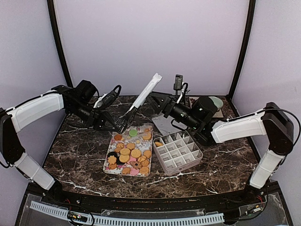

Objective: Pack the cookies
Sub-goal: Pass from the right arm to the left

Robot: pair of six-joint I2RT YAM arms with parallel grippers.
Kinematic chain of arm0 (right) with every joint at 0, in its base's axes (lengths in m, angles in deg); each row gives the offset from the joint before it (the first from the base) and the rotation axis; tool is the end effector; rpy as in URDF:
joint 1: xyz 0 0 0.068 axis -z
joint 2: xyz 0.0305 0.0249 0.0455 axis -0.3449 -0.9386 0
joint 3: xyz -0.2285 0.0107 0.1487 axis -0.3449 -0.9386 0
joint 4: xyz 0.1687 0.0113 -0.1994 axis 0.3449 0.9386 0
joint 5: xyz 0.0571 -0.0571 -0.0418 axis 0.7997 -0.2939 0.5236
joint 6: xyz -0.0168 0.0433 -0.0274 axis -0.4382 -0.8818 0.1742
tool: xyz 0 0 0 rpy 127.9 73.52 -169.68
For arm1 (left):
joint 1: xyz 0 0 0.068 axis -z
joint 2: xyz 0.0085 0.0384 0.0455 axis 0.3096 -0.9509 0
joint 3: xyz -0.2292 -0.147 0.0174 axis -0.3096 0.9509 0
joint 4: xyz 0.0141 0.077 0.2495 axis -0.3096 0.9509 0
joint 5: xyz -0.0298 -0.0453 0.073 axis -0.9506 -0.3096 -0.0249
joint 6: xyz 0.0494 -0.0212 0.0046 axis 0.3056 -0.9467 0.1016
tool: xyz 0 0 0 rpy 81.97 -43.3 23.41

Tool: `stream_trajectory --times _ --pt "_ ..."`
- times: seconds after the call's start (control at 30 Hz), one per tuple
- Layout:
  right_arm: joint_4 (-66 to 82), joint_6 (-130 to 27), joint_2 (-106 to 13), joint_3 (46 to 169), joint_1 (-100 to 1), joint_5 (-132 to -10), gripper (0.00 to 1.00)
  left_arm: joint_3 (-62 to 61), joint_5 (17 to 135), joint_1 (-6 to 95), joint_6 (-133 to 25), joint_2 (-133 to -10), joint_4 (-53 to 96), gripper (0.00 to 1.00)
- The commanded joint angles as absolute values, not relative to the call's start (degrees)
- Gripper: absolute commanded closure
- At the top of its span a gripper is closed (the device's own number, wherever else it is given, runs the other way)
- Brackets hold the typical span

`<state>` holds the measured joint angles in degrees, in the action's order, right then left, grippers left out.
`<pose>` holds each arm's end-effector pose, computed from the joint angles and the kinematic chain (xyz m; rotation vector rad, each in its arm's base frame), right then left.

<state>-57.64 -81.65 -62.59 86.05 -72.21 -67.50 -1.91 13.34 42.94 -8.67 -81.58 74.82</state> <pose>0.2244 0.2983 0.2962 -0.3532 1.2681 1.4584 0.2485 -0.1524 0.3084 1.3866 1.7213 -1.5058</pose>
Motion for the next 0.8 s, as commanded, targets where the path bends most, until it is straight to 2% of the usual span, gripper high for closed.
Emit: stream_trajectory --times 0.0,0.13,0.37,0.6,0.77 --pt "-63.73 -90.45 -61.65 83.92 -68.21 -48.76 0.13 -2.87 12.87 42.46 -7.85 -80.48 76.42 1.0" --pt "-58.97 -88.26 -60.72 85.56 -67.55 -42.54 0.06 -2.97 13.24 42.47 -8.36 -80.68 76.06 1.0" --pt "-54.72 -86.25 -61.36 89.44 -67.63 -42.37 0.06 -2.71 14.79 42.45 -9.28 -80.68 74.76 1.0" --pt "-53.86 -87.56 -63.96 92.07 -68.39 -45.41 0.14 -2.23 18.64 42.46 -8.88 -80.6 73.61 1.0" --pt "-48.58 -87.12 -64.33 94.4 -67.93 -43.09 0.24 -2.18 20.3 42.41 -7.33 -80.26 74.3 1.0"
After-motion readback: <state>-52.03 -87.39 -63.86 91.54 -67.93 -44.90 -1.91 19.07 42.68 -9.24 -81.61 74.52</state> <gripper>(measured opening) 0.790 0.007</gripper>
